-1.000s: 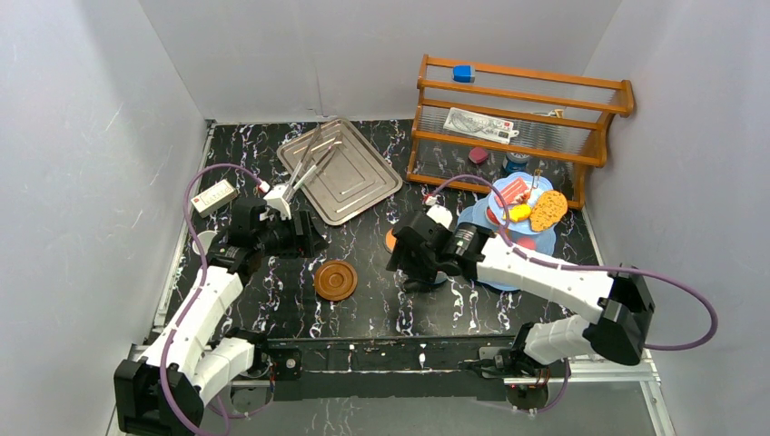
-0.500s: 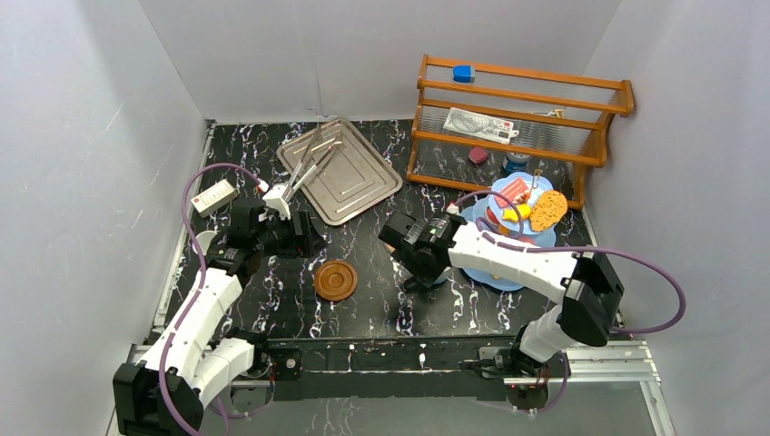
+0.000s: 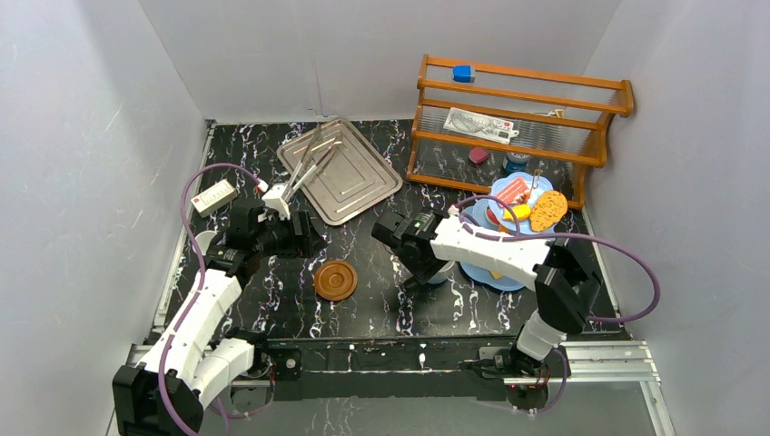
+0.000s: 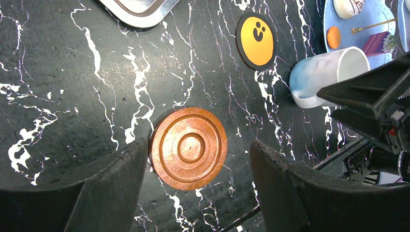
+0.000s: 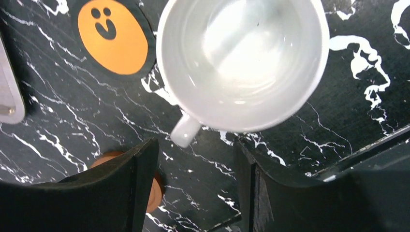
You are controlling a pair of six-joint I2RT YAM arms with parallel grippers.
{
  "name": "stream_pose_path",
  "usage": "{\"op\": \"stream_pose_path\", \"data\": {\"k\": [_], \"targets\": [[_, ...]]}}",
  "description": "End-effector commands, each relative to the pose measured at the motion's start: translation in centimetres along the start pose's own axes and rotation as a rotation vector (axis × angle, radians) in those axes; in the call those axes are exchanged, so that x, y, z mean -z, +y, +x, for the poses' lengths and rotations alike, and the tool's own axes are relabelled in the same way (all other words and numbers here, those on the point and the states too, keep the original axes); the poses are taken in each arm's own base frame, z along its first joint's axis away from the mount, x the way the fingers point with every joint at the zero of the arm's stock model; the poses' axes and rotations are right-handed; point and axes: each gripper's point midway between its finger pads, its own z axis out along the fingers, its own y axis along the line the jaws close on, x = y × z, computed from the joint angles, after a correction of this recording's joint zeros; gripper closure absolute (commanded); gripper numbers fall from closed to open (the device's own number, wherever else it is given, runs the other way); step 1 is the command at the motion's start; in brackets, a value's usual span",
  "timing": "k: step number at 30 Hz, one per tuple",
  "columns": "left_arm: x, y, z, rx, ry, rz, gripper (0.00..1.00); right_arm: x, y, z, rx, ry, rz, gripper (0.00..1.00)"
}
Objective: Serve the afternoon tea
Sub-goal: Pick up the cup at the center of the board.
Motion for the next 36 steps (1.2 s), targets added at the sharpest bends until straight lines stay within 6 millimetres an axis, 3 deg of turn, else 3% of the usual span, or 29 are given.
{"op": "stream_pose_path", "data": {"k": [1,8,17,27,36], "targets": [[0.3,-0.2,-0.3,-0.020,-0.017,0.009,0.26,-0.7,0.6,-1.9,-0.066,-0.043,0.031,0.33],[0.3,-0.1,-0.3,-0.021,-0.014,0.007,0.26,-1.5,0.3,-1.7,-0.020,-0.034,0.060,0.35],[0.1,0.0,-0.2,-0.020,-0.006,0.004,0.26,-1.5,-2.9,-1.3,0.120,-0.009,0.144,0.39],[0.0,0.1,-0.1,-0.019,-0.001,0.003,0.26,-0.6,-4.7,-0.9,0.248,-0.016,0.146,0.49],[0.1,0.0,-0.2,-0.017,-0.005,0.006,0.25,-1.4,-4.3,-0.7,0.303,-0.060,0.124,0.47]]}}
